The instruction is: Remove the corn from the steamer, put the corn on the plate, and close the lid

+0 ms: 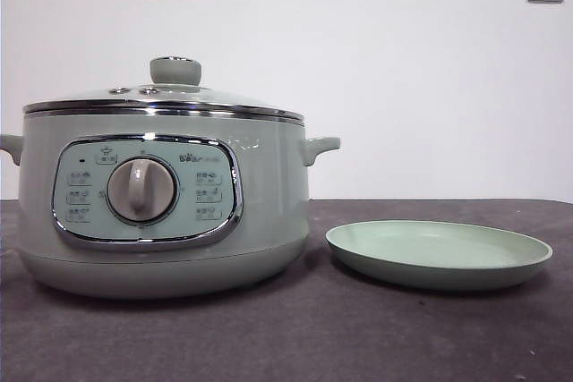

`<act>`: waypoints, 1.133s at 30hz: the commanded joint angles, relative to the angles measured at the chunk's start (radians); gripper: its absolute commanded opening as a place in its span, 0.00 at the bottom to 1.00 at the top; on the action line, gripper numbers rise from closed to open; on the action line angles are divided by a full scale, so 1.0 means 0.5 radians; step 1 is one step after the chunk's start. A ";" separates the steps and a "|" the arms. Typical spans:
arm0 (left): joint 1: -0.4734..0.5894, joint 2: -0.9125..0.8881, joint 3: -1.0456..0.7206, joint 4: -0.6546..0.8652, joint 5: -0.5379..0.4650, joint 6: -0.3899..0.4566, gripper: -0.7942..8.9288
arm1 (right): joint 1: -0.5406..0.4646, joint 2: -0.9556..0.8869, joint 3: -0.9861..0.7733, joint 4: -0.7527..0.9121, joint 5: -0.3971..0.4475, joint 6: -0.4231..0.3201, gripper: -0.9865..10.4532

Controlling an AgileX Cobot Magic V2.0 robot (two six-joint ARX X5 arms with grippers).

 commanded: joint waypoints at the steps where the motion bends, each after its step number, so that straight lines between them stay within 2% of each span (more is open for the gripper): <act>1: 0.003 0.067 0.139 -0.052 -0.005 0.170 0.07 | 0.000 0.121 0.188 -0.112 -0.006 -0.275 0.08; 3: 0.003 0.146 0.260 -0.082 -0.006 0.281 0.07 | 0.000 0.233 0.340 -0.206 -0.006 -0.394 0.08; 6: 0.003 0.292 0.426 -0.109 -0.006 0.427 0.07 | 0.000 0.389 0.538 -0.291 -0.019 -0.493 0.08; 10: 0.003 0.519 0.634 -0.171 -0.002 0.571 0.07 | 0.000 0.591 0.763 -0.346 -0.152 -0.600 0.08; 17: 0.002 0.931 0.967 -0.410 0.022 0.777 0.08 | 0.000 0.932 1.078 -0.456 -0.589 -0.777 0.08; 20: 0.002 1.083 1.075 -0.500 0.096 0.839 0.11 | 0.000 1.068 1.172 -0.532 -0.787 -0.855 0.09; 23: 0.002 1.178 1.131 -0.498 0.174 0.841 0.31 | 0.000 1.192 1.229 -0.576 -0.900 -0.877 0.13; 24: 0.002 1.208 1.147 -0.495 0.201 0.839 0.41 | 0.000 1.234 1.236 -0.577 -0.932 -0.876 0.22; 25: 0.002 1.228 1.154 -0.485 0.221 0.836 0.45 | 0.000 1.261 1.236 -0.576 -0.941 -0.874 0.29; 27: 0.002 1.262 1.157 -0.459 0.236 0.791 0.46 | 0.001 1.317 1.236 -0.588 -0.939 -0.862 0.43; 28: 0.002 1.275 1.157 -0.445 0.259 0.768 0.46 | 0.001 1.337 1.236 -0.593 -0.940 -0.860 0.46; 34: -0.030 1.388 1.157 -0.251 0.379 0.633 0.47 | 0.002 1.402 1.236 -0.592 -0.941 -0.859 0.47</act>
